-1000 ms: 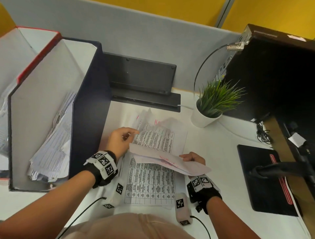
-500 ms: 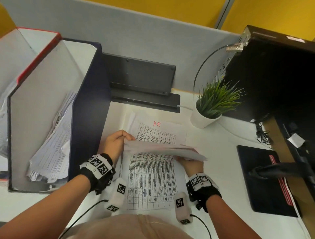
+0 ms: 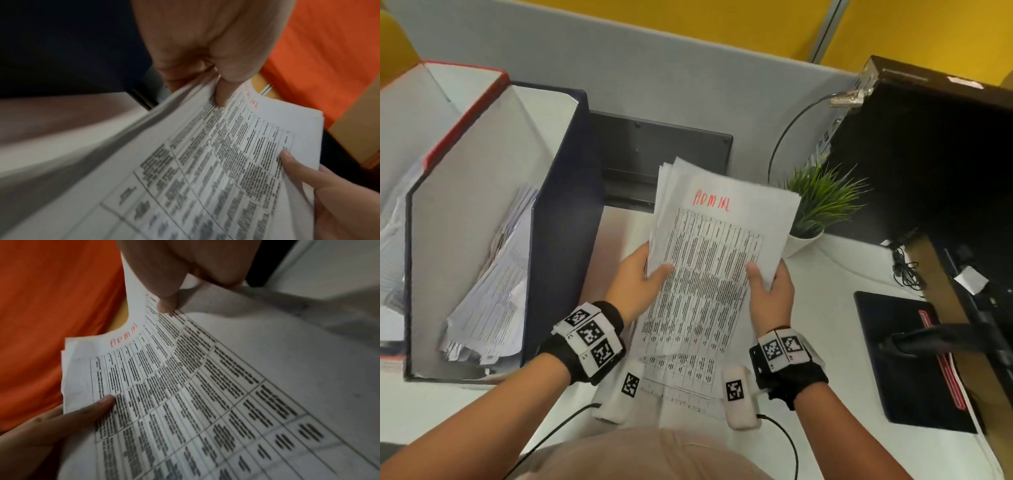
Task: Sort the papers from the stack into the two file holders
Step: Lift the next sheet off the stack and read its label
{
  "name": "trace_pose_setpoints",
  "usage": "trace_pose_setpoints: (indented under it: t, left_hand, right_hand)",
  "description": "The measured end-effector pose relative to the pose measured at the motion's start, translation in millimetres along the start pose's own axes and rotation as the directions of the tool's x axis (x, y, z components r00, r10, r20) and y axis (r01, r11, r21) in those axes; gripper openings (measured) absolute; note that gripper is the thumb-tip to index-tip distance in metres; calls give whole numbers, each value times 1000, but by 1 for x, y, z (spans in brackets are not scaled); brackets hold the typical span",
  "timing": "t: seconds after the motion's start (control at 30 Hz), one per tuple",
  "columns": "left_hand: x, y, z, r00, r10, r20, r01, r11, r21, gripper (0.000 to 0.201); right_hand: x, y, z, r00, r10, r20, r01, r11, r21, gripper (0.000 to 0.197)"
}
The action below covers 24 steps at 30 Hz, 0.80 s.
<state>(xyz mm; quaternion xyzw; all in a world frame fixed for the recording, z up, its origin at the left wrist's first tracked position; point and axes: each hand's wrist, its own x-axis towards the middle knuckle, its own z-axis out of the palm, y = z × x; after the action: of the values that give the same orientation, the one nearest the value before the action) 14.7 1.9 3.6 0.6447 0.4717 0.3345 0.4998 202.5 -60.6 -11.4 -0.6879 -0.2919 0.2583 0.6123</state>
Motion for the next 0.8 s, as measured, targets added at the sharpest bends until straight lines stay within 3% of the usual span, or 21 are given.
trace_pose_setpoints:
  t: [0.13,0.23,0.3,0.43,0.6,0.8]
  left_hand:
    - [4,32,-8,981,147,-127,-163,979,-123,31]
    - [1,41,-13,962,203,-185,-236,955,-180,32]
    - [-2,35,-11,971,164,-174,-196,964,-182,34]
    - [-7,8,-1,991,-27,-128,8,989,-150,28]
    - [1,8,-6,980,-2,-200,-31,987,-161,14]
    - [1,-1,3,984,-123,-131,117,992,-53,28]
  right_hand:
    - [2,-44,0,988,-156,-19,157,968,194,36]
    - [-1,-59,0,985,-173,16,161,943,292,38]
    - [-6,-55,1,992,-116,58,97,960,263,39]
    - [-16,-32,7,992,38,119,-51,993,108,37]
    - [-8,-25,7,996,38,77,-48,989,140,35]
    - [-18,-7,16,989,106,102,-112,992,51,37]
